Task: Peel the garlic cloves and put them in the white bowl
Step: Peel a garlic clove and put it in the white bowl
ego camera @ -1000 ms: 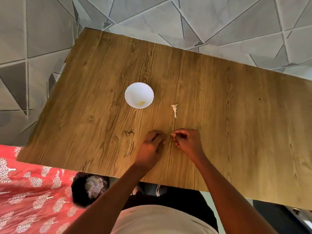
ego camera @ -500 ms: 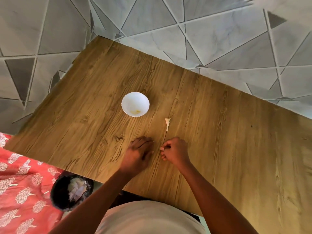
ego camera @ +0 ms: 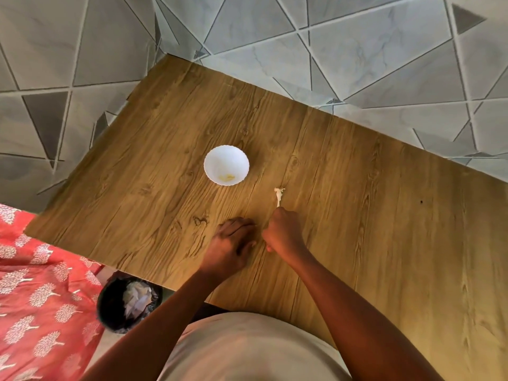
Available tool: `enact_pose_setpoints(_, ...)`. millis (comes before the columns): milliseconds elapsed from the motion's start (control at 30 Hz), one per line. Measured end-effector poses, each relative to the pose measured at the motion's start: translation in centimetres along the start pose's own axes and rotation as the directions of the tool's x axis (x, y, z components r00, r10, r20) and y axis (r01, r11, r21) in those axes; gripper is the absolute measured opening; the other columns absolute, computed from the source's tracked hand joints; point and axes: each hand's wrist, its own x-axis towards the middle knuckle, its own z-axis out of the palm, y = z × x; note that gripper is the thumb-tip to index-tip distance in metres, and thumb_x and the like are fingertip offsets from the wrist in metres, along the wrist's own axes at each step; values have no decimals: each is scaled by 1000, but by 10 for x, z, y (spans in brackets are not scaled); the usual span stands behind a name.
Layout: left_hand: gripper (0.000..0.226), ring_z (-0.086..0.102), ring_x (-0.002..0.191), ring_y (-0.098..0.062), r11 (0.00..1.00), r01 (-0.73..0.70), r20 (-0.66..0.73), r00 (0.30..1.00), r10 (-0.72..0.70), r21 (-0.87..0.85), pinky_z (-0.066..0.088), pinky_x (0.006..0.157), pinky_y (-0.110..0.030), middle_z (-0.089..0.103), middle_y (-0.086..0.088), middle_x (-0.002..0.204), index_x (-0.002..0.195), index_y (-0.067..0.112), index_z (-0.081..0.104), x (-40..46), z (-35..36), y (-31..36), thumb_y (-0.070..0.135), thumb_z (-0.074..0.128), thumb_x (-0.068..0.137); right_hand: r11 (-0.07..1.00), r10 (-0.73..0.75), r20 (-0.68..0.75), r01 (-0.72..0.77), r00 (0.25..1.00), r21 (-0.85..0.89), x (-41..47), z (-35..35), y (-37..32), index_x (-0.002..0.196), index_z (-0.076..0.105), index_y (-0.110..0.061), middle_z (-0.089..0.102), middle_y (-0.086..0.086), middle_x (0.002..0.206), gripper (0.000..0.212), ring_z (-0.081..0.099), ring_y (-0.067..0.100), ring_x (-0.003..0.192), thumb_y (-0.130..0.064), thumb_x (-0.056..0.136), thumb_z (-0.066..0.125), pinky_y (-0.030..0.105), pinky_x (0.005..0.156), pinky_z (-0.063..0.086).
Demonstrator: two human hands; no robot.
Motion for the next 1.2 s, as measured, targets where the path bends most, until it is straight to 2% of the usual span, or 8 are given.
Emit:
enact_pose_setpoints(167, 32, 58, 124, -22, 1000, -4, -12, 1000, 4, 8, 48, 102, -43, 67, -1, 127, 122, 12, 71, 0, 1, 1, 20, 72, 91, 999, -47, -10, 47, 999, 24, 3, 8, -4, 70, 38, -18, 71, 10, 76, 29, 69, 26, 83, -14, 82, 64, 34, 80, 56)
enact_pose_setpoints(467, 20, 66, 104, -10, 980, 172, 27, 985, -170, -99, 52, 89, -51, 74, 16, 109, 110, 30, 77, 8, 5, 11, 29, 67, 93, 795, 50, 235, -181, 971, 579, -10, 5, 28, 98, 71, 6, 70, 12, 69, 13, 64, 14, 50, -5, 98, 64, 24, 48, 53)
enact_pose_setpoints(733, 18, 70, 82, -3, 897, 358, 94, 934, -346, -258, 57, 83, -44, 76, 17, 87, 93, 28, 79, 23, 1, 23, 13, 70, 90, 687, -102, 177, -60, 979, 725, -26, 5, 47, 94, 72, -4, 73, 8, 72, 8, 68, 16, 61, -10, 96, 68, 29, 57, 53)
enact_pose_setpoints(867, 16, 64, 63, 4, 867, 424, 184, 904, -387, -262, 51, 64, -18, 73, 14, 71, 89, 16, 82, 29, -6, 31, 4, 71, 91, 897, -414, -141, 429, 899, 105, -25, 6, 48, 88, 70, -17, 71, 0, 79, 8, 67, 16, 72, -9, 90, 69, 32, 66, 54)
enact_pose_setpoints(933, 17, 64, 59, 0, 827, 472, 249, 878, -409, -305, 56, 65, -27, 75, 9, 70, 85, 16, 82, 31, -9, 31, 6, 71, 92, 773, -622, -202, 552, 757, -313, -27, 5, 51, 91, 67, -16, 69, 1, 80, 6, 66, 21, 72, -15, 87, 64, 33, 61, 52)
enact_pose_setpoints(1000, 17, 67, 60, -14, 802, 480, 270, 874, -404, -355, 58, 67, -35, 76, 5, 71, 85, 17, 82, 33, -13, 31, 6, 72, 92, 697, -700, -237, 571, 674, -434, -27, 8, 54, 92, 65, -15, 68, 1, 78, 10, 65, 22, 70, -19, 84, 62, 33, 58, 51)
enact_pose_setpoints(1100, 16, 69, 63, -16, 830, 423, 209, 905, -370, -363, 57, 65, -30, 77, 6, 72, 87, 14, 82, 34, -20, 34, 1, 73, 89, 872, -449, -195, 475, 872, 119, -30, 6, 46, 88, 65, -16, 63, -4, 70, 6, 63, 15, 61, -12, 92, 66, 32, 55, 51)
enact_pose_setpoints(1200, 25, 67, 66, 1, 924, 267, 87, 964, -253, -272, 57, 67, -24, 75, 9, 77, 90, 10, 81, 33, -28, 34, -9, 66, 85, 687, -177, 159, 6, 971, 727, -32, -1, 39, 81, 66, -12, 61, 2, 60, 20, 61, 16, 53, -5, 98, 60, 26, 48, 41)
